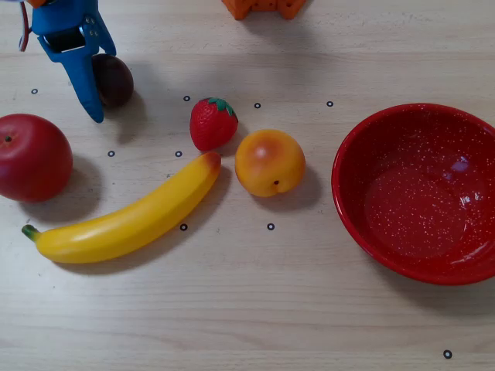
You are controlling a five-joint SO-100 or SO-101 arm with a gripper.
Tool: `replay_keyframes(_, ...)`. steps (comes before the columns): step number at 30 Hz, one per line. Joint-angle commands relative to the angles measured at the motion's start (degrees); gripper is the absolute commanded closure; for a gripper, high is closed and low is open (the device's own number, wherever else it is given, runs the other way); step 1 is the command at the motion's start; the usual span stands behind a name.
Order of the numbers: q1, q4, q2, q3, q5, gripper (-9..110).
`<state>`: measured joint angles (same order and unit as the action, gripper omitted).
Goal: Put plum in the red bowl.
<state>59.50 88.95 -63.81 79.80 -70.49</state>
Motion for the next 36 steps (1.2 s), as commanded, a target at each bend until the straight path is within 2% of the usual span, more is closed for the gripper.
replay_keyframes(1, -0.44, -1.41, -1.85, -1.58, -0.18, 50)
replay_keyframes(14, -0.88, -2.11, -1.93, -0.44, -0.35, 55)
replay_keyframes(36, -1.23, -4.22, -2.11, -0.53, 1.14, 54)
